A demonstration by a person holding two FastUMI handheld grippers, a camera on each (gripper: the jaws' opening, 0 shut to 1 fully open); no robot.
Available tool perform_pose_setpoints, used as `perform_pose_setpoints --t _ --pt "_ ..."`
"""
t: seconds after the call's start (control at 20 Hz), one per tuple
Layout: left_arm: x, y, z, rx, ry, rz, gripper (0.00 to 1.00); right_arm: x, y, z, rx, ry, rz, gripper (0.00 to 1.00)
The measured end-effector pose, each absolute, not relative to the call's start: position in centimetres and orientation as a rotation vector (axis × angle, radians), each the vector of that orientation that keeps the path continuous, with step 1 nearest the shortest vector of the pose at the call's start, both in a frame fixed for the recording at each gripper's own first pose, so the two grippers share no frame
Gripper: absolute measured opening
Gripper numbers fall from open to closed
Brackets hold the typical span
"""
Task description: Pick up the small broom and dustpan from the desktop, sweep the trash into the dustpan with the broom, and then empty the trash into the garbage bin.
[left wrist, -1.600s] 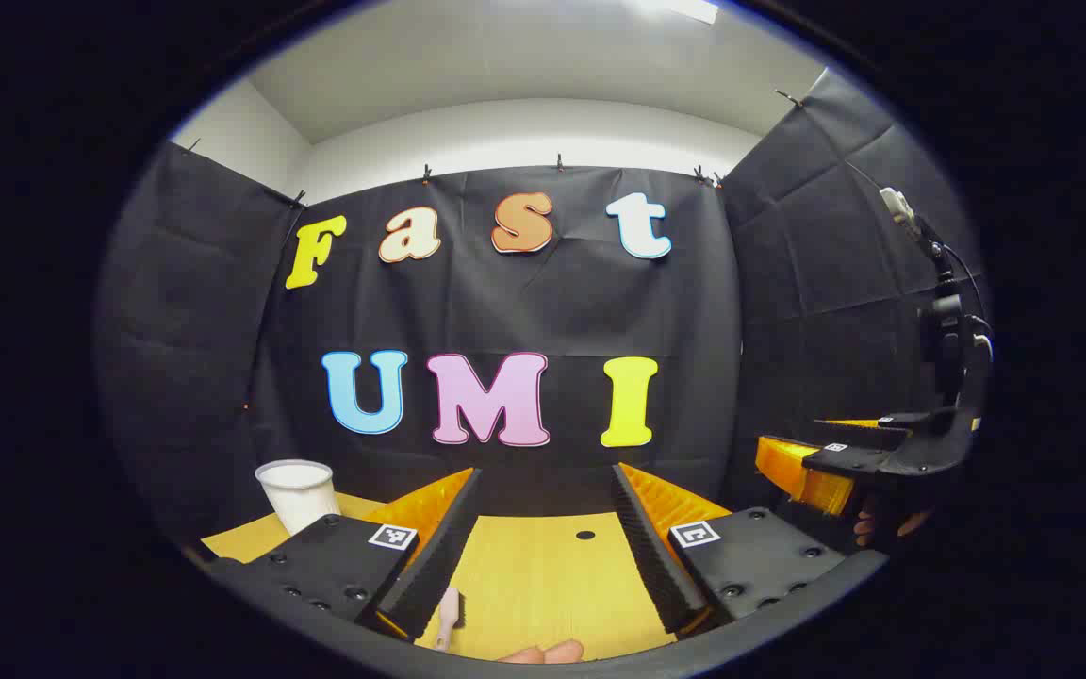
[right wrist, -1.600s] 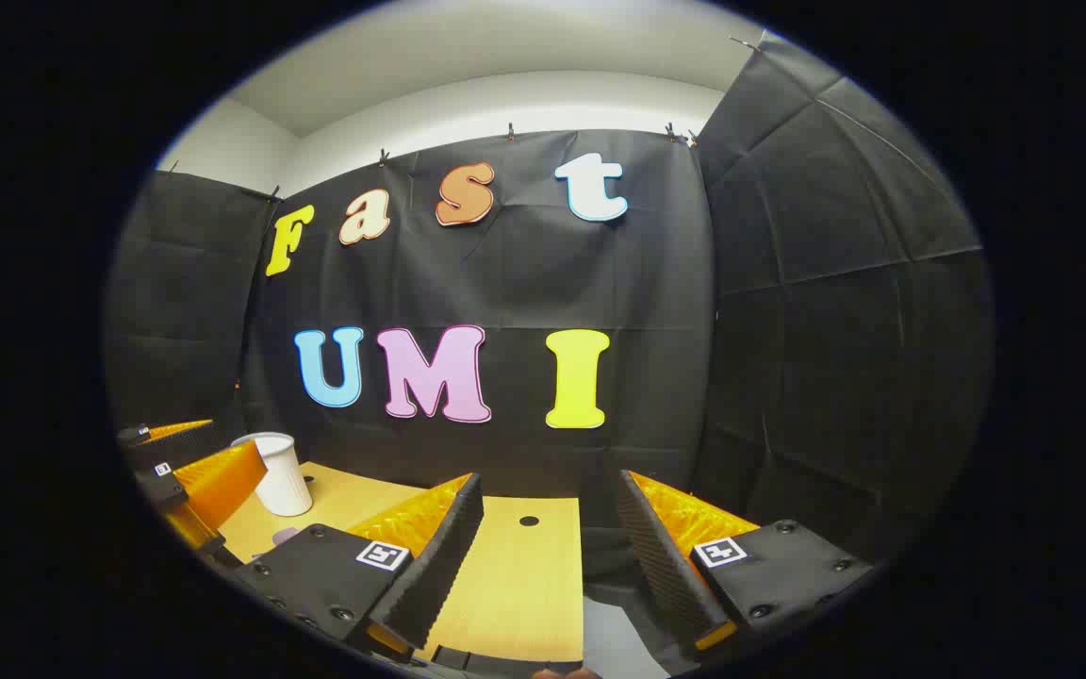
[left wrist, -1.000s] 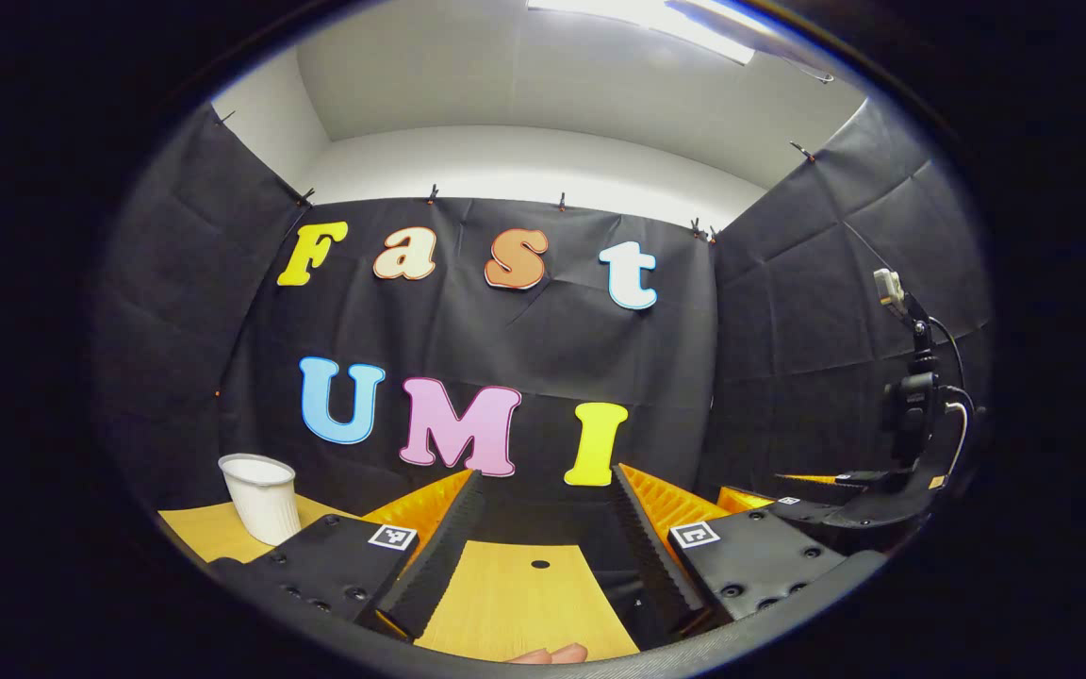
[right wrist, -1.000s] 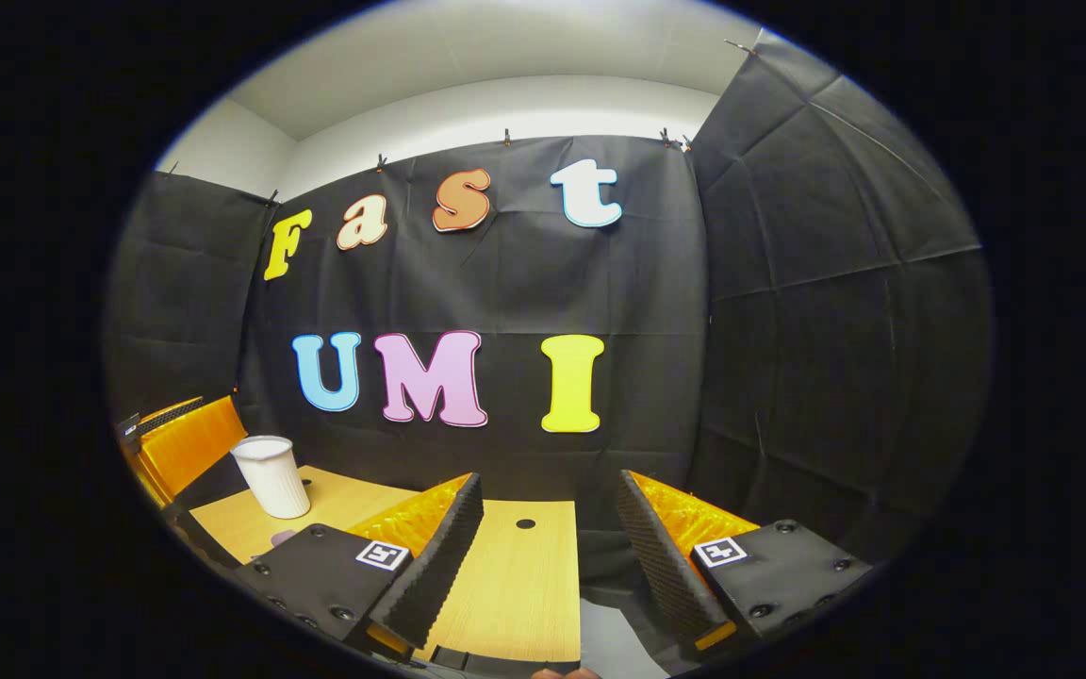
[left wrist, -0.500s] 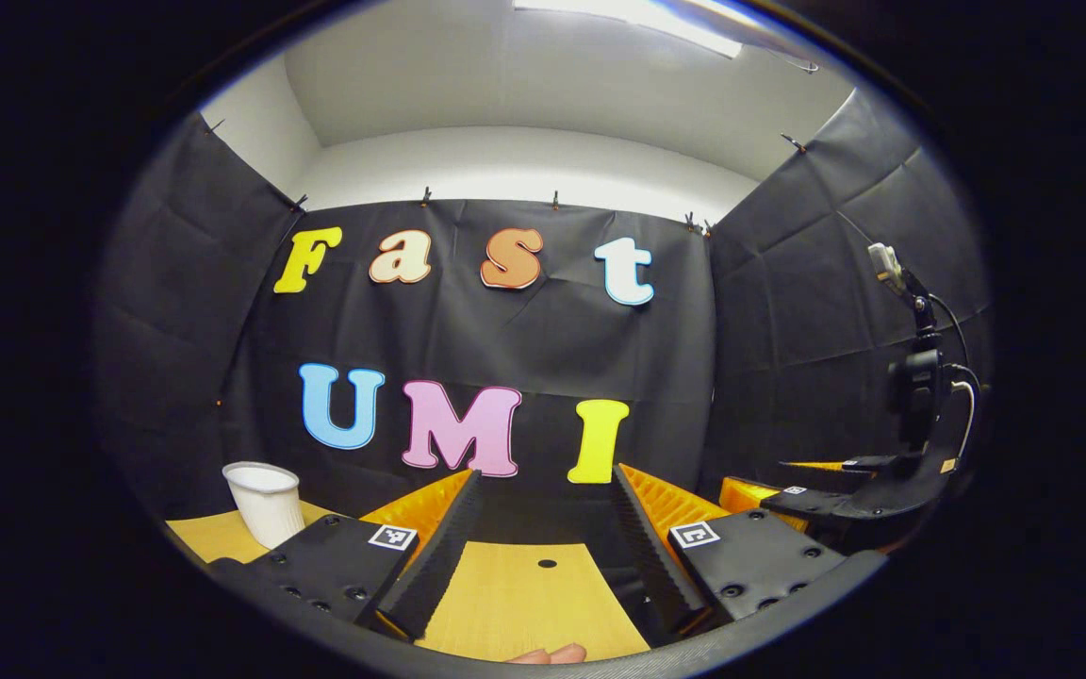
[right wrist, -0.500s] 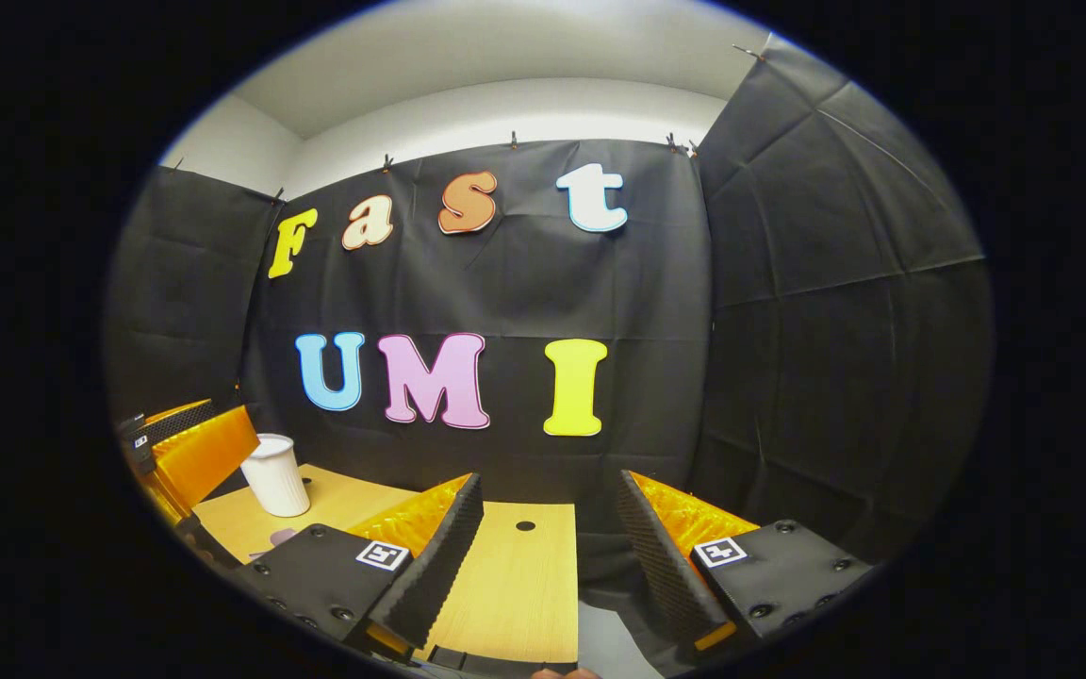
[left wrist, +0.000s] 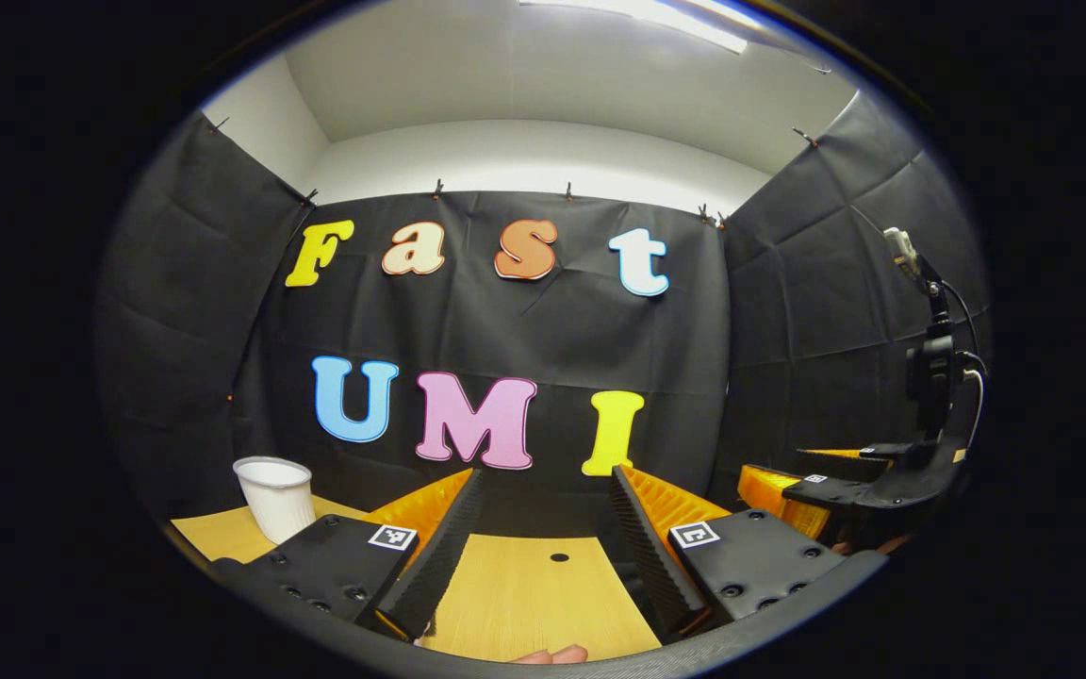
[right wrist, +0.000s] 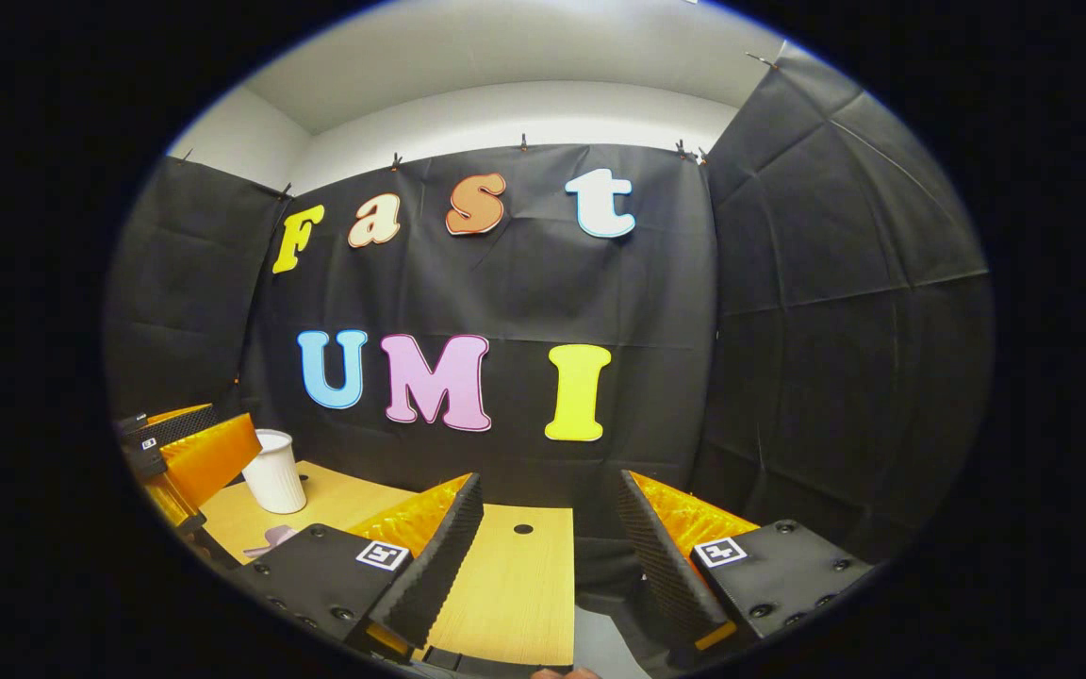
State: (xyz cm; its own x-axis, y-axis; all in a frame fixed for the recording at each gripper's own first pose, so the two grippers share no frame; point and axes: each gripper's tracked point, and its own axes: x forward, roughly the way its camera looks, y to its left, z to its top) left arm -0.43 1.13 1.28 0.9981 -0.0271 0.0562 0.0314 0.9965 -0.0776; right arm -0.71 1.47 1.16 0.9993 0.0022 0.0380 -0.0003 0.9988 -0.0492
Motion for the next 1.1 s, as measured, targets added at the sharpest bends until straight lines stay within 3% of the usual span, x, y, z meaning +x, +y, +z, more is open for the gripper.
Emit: perform_pose_setpoints --t 0.55,0.6,0.7,0.8,0.85,0.95,1.0,1.1 --pt "0.3 9.9 -1.1 -0.068 0.000 -0.042 0.80 -1.1 8.7 -0.2 -0.107 -0.052 -0.041 0.94" --pt "0.4 10.9 -1.3 -0.059 0.002 -0.045 0.80 -1.0 10.0 -0.6 -0.105 -0.053 -0.034 0.89" --pt "0.7 12.8 -2.6 -0.032 0.023 -0.041 0.80 -0.4 12.4 -2.1 -0.096 -0.037 -0.008 0.89" --pt "1.3 14.8 -4.3 -0.016 0.060 -0.018 0.80 1.1 14.9 -4.1 -0.090 -0.009 0.036 0.94" --pt "1.7 15.6 -5.2 -0.021 0.080 -0.012 0.80 2.3 16.1 -5.2 -0.088 0.001 0.058 0.89" --pt "2.8 16.7 -7.0 -0.048 0.107 -0.034 0.80 4.9 19.4 -9.6 -0.044 0.112 0.129 0.89" --pt "3.6 17.7 -8.0 -0.078 0.133 -0.045 0.80 5.4 22.1 -13.0 0.017 0.219 0.193 0.94" --pt "4.8 21.3 -12.7 -0.126 0.306 0.014 0.80 7.3 27.7 -21.2 0.131 0.467 0.286 0.94"
